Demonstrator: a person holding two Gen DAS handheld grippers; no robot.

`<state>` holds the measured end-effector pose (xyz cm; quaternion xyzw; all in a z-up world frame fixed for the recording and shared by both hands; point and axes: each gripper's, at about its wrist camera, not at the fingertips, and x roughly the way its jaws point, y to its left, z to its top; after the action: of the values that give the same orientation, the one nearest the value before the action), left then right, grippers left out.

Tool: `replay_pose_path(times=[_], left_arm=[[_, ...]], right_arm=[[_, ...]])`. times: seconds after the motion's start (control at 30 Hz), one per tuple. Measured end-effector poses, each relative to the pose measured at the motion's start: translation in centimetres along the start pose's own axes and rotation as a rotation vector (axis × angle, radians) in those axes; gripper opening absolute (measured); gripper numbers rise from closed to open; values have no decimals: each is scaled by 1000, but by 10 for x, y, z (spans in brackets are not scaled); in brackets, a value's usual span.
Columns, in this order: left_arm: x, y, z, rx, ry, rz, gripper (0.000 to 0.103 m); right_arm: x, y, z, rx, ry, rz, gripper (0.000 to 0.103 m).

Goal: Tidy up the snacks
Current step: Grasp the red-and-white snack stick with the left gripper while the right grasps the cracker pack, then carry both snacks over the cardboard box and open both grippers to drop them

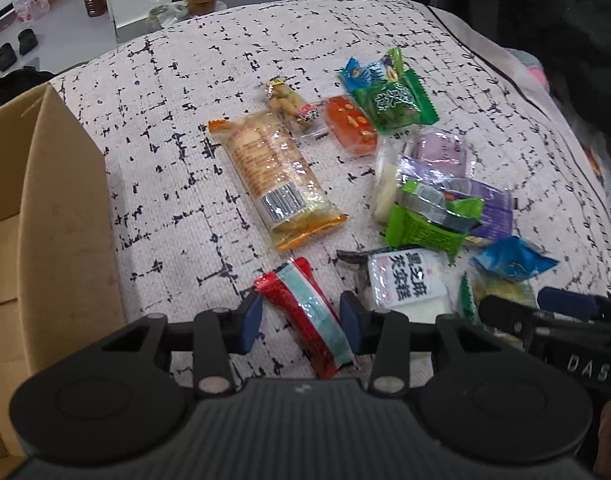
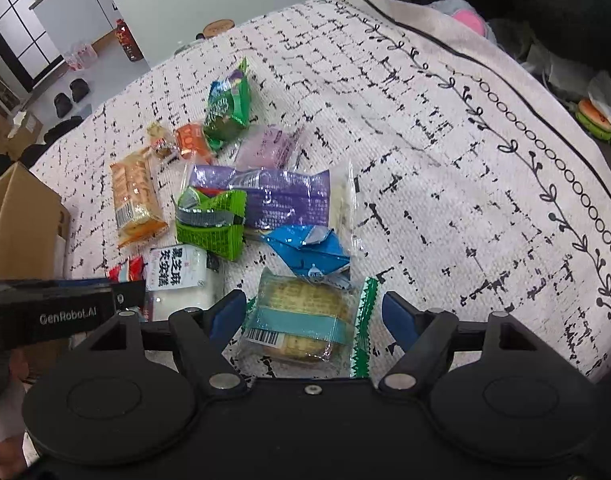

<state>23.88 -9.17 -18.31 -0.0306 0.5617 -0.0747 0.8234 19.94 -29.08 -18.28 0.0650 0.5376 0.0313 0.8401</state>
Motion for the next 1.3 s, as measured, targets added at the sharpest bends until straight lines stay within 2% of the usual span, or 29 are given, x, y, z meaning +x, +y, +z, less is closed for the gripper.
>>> replay_pose_path(times=[0.17, 0.2, 0.23, 0.27, 0.3, 0.33, 0.7, 1.3], left_arm=[[2, -6, -4, 27, 0, 32, 42], [2, -7, -7, 28, 0, 39, 41], [2, -8, -8, 28, 2, 44, 36], [1, -10, -10, 41, 6, 47, 26], [1, -12, -11, 57, 7, 48, 21], [0, -14, -13, 69, 5, 50, 19], [-30, -10, -12, 80, -75, 1, 18], [-108, 14, -1, 40, -251, -28, 18]], right_arm=[[2, -2, -6, -11, 18, -17, 72], [2, -3, -7, -9, 20, -14, 66], [1, -3, -8, -11, 22, -7, 62], [0, -2, -8, -16, 19, -6, 60], [0, -1, -8, -24, 16, -3, 53], [-1, 1, -8, -37, 13, -7, 52], [-27, 4, -4, -36, -57, 28, 48], [-81, 52, 19, -105, -214, 160, 48]])
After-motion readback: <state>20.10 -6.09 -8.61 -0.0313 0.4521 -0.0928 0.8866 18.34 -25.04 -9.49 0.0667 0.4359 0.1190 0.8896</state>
